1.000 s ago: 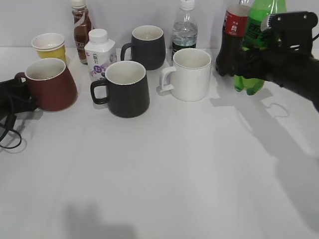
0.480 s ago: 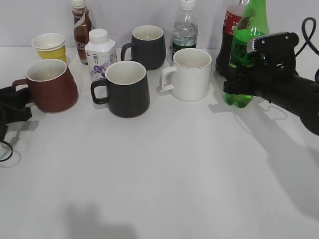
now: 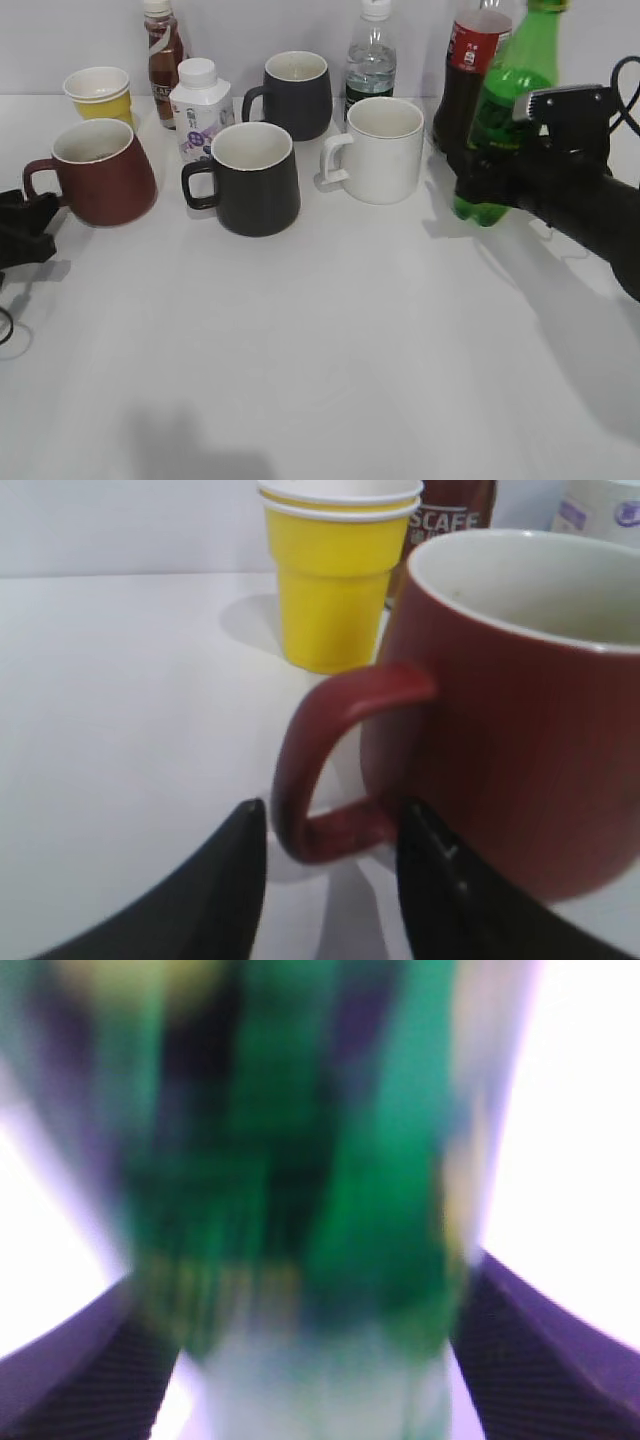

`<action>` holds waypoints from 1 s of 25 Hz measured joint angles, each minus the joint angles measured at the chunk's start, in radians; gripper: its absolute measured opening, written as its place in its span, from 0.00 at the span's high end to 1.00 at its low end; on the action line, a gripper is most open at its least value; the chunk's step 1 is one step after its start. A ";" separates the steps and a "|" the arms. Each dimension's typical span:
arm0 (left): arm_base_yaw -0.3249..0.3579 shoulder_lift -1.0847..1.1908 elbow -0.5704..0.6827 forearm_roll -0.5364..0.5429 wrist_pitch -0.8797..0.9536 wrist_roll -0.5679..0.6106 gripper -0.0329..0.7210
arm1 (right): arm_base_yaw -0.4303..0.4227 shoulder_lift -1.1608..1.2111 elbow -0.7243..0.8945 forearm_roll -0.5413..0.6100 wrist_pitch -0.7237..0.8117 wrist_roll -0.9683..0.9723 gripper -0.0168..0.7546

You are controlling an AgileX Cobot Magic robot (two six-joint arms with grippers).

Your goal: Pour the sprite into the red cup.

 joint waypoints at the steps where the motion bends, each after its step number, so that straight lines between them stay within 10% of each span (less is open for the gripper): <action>1: 0.000 -0.009 0.012 -0.002 -0.001 0.000 0.49 | 0.000 0.000 0.007 0.005 -0.009 0.000 0.23; 16: -0.001 -0.298 0.264 0.073 0.001 -0.137 0.53 | 0.000 -0.136 0.241 0.012 -0.019 0.049 0.20; 25: -0.001 -0.543 0.279 0.140 0.249 -0.294 0.54 | 0.000 -0.381 0.221 -0.024 0.482 0.115 0.21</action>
